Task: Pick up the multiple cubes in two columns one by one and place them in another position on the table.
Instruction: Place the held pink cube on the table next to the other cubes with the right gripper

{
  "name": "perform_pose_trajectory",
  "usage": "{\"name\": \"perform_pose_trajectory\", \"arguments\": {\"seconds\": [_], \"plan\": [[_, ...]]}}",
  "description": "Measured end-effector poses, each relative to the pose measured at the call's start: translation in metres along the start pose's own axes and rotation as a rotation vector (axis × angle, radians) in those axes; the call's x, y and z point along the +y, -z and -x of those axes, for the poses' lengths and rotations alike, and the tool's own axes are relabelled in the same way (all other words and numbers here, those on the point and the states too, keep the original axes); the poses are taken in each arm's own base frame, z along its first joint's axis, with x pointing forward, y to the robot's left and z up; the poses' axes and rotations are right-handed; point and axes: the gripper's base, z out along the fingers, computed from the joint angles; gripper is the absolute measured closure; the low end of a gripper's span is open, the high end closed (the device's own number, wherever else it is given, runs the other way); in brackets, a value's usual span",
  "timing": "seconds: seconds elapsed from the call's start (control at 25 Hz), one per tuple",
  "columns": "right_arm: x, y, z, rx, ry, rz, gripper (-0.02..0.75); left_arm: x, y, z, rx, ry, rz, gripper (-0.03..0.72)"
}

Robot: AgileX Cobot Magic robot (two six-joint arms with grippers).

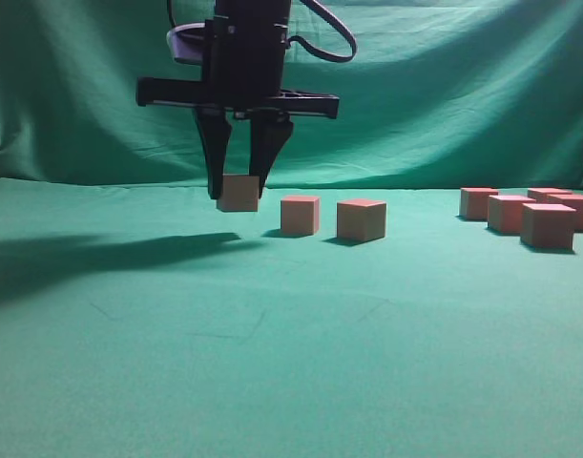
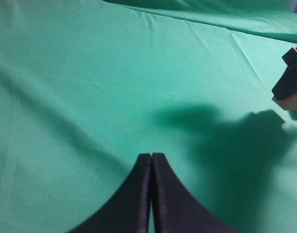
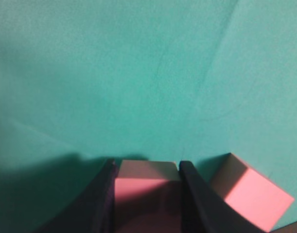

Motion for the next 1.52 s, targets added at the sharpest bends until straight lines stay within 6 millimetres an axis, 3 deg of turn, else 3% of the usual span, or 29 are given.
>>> {"name": "perform_pose_trajectory", "arguments": {"seconds": [0.28, 0.68, 0.88, 1.16, 1.32, 1.52], "plan": [[-0.002, -0.022, -0.002, 0.018, 0.017, -0.040, 0.475, 0.000, 0.000, 0.000, 0.000, 0.000, 0.000, 0.688], [-0.002, -0.022, -0.001, 0.013, 0.019, -0.043, 0.475, 0.000, 0.000, 0.000, 0.000, 0.000, 0.000, 0.688], [-0.001, -0.023, 0.000, 0.005, 0.062, -0.034, 0.251, 0.000, 0.000, 0.000, 0.000, 0.000, 0.000, 0.688], [0.002, -0.022, 0.009, -0.098, 0.106, -0.006, 0.232, 0.000, 0.000, 0.000, 0.000, 0.000, 0.000, 0.688], [0.004, -0.011, 0.020, -0.171, 0.118, 0.008, 0.232, 0.000, 0.000, 0.000, 0.000, 0.000, 0.000, 0.688], [0.006, 0.033, 0.034, -0.228, 0.121, 0.015, 0.232, 0.000, 0.000, 0.000, 0.000, 0.000, 0.000, 0.688]]}}
